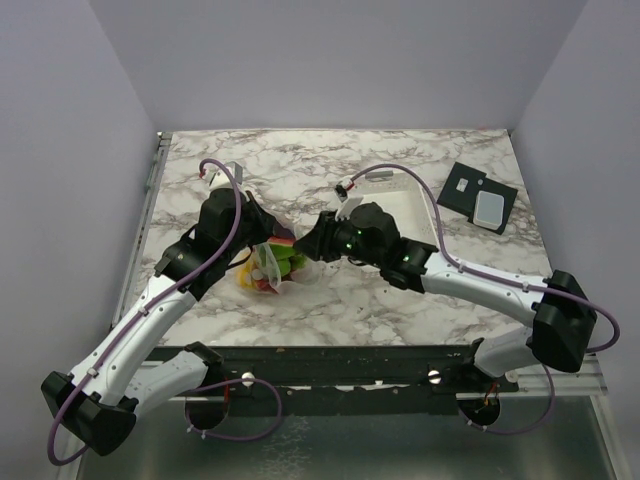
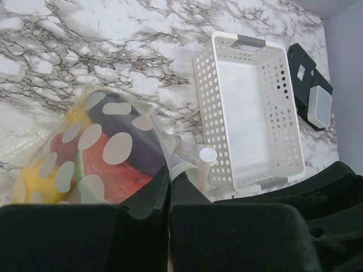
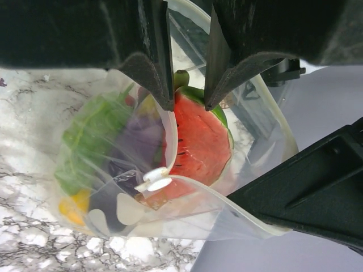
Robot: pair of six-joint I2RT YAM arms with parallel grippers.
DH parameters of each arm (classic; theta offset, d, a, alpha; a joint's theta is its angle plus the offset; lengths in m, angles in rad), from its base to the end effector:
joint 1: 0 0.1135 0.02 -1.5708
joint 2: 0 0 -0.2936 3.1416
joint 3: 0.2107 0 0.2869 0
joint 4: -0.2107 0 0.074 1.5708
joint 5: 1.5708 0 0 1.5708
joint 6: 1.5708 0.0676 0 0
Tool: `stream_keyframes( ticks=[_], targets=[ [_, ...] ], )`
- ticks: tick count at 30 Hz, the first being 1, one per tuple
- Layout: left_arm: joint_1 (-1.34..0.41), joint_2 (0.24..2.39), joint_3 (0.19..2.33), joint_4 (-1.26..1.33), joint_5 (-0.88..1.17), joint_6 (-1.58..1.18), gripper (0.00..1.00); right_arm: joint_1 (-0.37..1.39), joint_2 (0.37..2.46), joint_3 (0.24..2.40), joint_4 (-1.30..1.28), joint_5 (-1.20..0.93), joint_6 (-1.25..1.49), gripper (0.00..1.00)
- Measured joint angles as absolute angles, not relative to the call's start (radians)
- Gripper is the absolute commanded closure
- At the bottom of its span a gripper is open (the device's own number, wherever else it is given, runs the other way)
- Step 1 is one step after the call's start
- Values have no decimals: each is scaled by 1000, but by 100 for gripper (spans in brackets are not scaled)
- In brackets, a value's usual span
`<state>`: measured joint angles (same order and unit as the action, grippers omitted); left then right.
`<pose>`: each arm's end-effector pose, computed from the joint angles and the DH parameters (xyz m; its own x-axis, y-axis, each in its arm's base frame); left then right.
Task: Place the food in the zip-top bag and seal the zipper
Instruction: Place the fake fruit in the zipper food storage bag.
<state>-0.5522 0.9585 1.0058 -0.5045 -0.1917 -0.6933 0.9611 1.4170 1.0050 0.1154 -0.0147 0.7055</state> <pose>0.2235 -0.1226 0.3650 -0.5251 -0.4133 -0.7439 0.0440 0.8598 -0.5087 0.2234 0.3216 0.3049 -0.6642 0.1814 -0.7253 -0.5217 0.5825 0.6234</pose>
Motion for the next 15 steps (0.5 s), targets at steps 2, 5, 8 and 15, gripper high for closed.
stream_keyframes(
  ticks=[2, 5, 8, 15],
  targets=[
    [-552, 958, 1006, -505, -192, -691, 100, 968, 1428, 1017, 113, -20, 706, 67],
    [-552, 960, 1006, -505, -191, -690, 100, 978, 1448, 1033, 108, -25, 706, 67],
    [-552, 962, 1006, -505, -191, -687, 100, 983, 1469, 1051, 97, -25, 706, 67],
    [-552, 974, 1006, -505, -180, -673, 100, 1007, 1537, 1127, 30, -10, 696, 68]
  ],
)
